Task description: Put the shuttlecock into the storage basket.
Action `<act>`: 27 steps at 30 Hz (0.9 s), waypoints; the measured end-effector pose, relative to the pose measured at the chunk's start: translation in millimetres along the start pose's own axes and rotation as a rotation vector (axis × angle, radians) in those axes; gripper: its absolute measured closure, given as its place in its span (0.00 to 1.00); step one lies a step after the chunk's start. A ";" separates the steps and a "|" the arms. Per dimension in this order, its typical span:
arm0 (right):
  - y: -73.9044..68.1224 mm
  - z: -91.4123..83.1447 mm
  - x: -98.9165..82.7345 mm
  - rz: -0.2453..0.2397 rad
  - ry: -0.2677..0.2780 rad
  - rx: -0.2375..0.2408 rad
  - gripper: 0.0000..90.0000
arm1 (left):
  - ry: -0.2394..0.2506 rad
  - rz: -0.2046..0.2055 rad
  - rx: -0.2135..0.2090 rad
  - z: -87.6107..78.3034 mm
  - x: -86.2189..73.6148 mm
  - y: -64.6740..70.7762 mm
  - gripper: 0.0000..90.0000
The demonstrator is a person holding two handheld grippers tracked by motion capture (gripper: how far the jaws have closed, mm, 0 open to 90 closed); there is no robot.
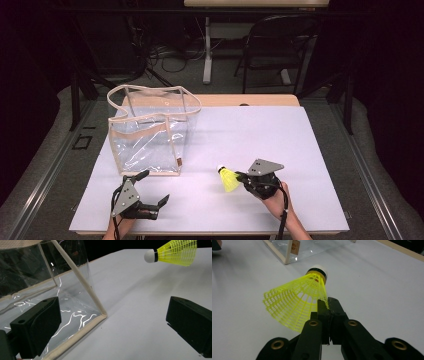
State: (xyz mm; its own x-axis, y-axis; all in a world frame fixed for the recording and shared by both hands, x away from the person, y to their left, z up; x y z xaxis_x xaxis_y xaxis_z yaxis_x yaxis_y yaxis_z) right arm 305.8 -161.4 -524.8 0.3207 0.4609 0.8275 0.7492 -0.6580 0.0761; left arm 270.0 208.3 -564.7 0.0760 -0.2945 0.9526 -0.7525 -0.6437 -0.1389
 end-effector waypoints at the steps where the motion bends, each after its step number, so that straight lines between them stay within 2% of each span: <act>1: -0.1 -0.3 0.4 0.001 0.003 0.000 0.99 | -0.001 -0.001 0.000 0.1 -0.1 0.0 0.00; 27: 5.6 -8.7 20.1 0.006 0.048 -0.017 0.99 | 0.001 0.000 0.001 0.4 0.7 -0.4 0.00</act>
State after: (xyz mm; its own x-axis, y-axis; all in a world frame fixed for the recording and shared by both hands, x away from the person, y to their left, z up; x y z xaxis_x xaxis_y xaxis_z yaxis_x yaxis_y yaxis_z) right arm 311.3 -161.0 -502.8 0.2968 0.4285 0.8534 0.7371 -0.6710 0.0806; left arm 270.7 208.1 -564.1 0.0747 -0.2938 0.9529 -0.7521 -0.6441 -0.1396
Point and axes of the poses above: each handheld gripper's, and its own axes: z roughly forward along the jaws, x roughly out of its top, y roughly to its right, the point moved 2 cm from there along z, roughly forward along the jaws, and after that the axes turned 2 degrees about -x, right-handed, at the moved point
